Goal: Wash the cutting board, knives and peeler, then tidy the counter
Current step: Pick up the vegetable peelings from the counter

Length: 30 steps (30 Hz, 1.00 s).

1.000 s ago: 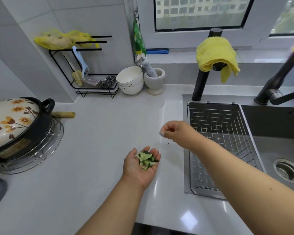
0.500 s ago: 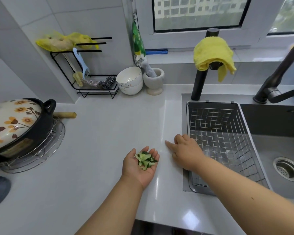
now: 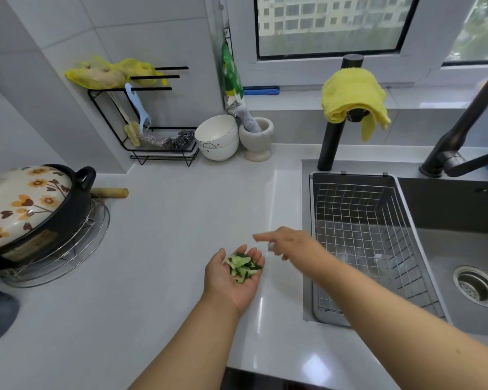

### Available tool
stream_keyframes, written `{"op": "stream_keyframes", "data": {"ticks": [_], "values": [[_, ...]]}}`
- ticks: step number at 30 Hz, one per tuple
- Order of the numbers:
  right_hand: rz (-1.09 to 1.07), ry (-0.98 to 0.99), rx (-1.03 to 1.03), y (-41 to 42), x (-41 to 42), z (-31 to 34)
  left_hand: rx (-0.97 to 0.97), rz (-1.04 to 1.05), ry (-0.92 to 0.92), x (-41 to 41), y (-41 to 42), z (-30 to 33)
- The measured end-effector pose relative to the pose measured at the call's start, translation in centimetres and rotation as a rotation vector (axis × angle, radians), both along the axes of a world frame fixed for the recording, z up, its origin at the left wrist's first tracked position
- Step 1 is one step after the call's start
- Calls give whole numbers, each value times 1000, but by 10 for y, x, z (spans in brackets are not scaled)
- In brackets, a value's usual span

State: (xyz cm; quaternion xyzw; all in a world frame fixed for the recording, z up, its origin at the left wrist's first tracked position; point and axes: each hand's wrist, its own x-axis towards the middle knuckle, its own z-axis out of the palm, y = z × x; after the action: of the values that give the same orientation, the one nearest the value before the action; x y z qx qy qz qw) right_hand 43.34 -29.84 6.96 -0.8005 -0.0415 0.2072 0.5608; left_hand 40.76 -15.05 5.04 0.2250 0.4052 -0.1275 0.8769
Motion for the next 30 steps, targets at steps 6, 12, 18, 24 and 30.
{"op": "stream_keyframes", "data": {"ticks": [6, 12, 18, 24, 30], "values": [[165, -462, -321, 13, -9, -14, -66, -63, -65, 0, -3, 9], [-102, -397, -267, 11, -6, 2, -143, -113, -137, -5, -10, 17], [8, -642, -431, -15, -21, 8, -170, -121, -139, -6, -11, 24], [-186, -164, -109, -32, -30, 20, -179, -192, -130, -15, -27, 27], [-466, 38, 328, -48, -50, 25, -201, -255, -132, -22, -43, 26]]}}
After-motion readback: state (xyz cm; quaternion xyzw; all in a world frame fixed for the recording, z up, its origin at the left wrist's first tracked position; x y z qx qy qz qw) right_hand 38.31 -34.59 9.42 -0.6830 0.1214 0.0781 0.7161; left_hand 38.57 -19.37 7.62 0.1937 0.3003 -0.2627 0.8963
